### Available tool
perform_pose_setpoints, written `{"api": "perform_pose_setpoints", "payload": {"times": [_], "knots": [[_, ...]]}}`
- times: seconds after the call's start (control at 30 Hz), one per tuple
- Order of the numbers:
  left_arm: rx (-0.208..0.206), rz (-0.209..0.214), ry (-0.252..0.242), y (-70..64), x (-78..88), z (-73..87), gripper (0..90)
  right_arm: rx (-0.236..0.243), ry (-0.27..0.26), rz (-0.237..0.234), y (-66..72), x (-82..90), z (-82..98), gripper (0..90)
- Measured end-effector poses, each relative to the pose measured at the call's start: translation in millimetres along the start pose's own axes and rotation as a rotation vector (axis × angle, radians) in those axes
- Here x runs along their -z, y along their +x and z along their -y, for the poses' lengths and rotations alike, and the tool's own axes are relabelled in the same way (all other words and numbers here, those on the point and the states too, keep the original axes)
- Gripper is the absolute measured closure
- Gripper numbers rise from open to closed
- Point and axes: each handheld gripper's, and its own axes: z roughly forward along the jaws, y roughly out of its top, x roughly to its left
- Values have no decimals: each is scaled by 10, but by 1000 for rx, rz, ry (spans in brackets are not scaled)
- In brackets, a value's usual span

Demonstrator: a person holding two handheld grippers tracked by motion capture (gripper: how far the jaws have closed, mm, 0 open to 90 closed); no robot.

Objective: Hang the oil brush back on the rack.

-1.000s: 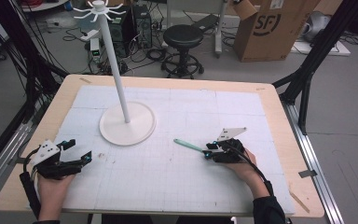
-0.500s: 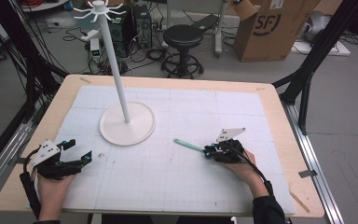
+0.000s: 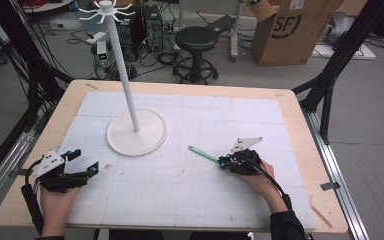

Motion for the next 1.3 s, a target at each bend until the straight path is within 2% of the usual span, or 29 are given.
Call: {"api": "perform_pose_setpoints", "payload": {"times": [0.27,0.63,0.97,1.3], "knots": [[0,0,0,0,0,0,175,-19,-34,24,15,21,-5,828],[-1,0,-1,-1,0,0,175,-66,-192,10,30,233,-140,829],[0,0,0,0,0,0,174,-79,-287,-19,73,362,-340,830],[1,1,-1,0,2,0,175,-70,-380,-58,157,522,-661,830]]}}
